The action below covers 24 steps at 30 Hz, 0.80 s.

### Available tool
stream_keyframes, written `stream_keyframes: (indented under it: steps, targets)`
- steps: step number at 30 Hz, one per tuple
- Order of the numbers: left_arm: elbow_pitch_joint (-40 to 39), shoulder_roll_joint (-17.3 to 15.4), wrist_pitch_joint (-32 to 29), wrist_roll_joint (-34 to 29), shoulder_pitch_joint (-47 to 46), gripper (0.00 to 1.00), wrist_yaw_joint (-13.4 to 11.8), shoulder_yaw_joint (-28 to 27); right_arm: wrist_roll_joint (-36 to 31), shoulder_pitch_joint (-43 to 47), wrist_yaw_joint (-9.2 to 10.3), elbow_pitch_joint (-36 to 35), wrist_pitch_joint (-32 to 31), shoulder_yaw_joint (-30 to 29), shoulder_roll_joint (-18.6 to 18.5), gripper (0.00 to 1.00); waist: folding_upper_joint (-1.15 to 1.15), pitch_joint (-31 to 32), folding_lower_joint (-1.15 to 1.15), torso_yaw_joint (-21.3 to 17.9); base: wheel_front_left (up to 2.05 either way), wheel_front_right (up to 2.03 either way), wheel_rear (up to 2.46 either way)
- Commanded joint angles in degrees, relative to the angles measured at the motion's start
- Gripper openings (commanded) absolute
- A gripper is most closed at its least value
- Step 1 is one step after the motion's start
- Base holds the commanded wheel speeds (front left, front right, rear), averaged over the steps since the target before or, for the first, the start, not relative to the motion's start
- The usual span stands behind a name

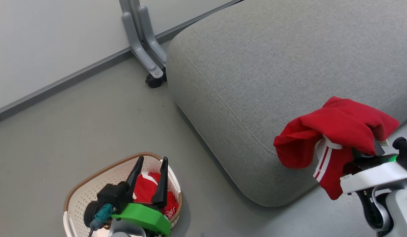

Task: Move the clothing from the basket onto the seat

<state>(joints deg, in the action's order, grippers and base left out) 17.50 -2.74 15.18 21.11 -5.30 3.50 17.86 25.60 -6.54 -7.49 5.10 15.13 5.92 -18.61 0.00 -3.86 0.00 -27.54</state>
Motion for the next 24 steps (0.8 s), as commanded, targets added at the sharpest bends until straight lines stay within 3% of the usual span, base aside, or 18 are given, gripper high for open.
stream_keyframes:
  steps: [1, 9, 24]
  targets:
    - [0.0, -0.3, -0.1, -0.2, -0.2, 1.0, -0.5, -0.3, 0.1, -0.6, 0.0, -0.4, 0.0, -0.3, -0.1, 0.0, 0.0, -0.1, 0.0, 0.0, 0.0, 0.0, 0.0]
    - [-1.2, -0.3, -0.1, -1.3, 0.2, 1.0, -1.1, 0.3, -0.8, -4.6, 0.0, -0.2, 0.0, 0.0, -2.5, 0.0, 0.0, -2.3, 0.0, -0.1, 0.0, 0.0, 0.0]
    - [-2.3, -0.3, -0.1, -6.2, -14.6, 1.0, -3.6, 9.3, -0.6, -27.5, 0.0, 2.9, 0.0, -4.4, -12.1, 0.0, 0.0, -19.0, 0.0, 7.0, 0.0, 0.0, 0.0]
